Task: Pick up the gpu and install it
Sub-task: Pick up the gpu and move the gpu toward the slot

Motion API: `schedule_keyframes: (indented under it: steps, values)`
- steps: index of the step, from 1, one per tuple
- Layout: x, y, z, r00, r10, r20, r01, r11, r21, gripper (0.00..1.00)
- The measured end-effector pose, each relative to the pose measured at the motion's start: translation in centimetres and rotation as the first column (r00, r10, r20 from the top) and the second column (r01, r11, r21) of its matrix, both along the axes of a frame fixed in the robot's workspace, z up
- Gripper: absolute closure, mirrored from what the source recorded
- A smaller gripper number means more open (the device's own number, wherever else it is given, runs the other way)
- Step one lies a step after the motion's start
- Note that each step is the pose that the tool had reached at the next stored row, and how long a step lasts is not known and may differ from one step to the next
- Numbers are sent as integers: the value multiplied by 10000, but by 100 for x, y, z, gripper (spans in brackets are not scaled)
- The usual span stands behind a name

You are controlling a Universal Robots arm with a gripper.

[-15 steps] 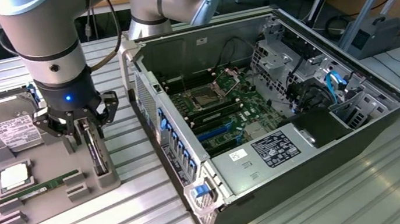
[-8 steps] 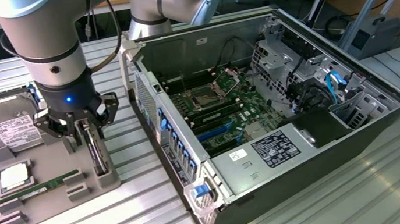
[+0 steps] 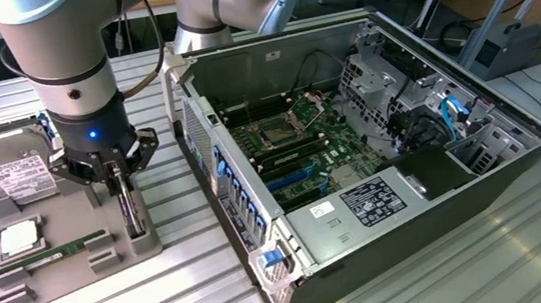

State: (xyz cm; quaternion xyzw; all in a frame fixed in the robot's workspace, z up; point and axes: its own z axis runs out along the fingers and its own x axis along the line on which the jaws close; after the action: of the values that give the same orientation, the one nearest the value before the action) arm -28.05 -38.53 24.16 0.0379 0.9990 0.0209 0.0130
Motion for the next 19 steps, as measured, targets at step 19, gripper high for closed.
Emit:
schedule_keyframes:
  steps: [19]
  values:
    - [0,0,100,10000,0,0,0,10000,0,72]
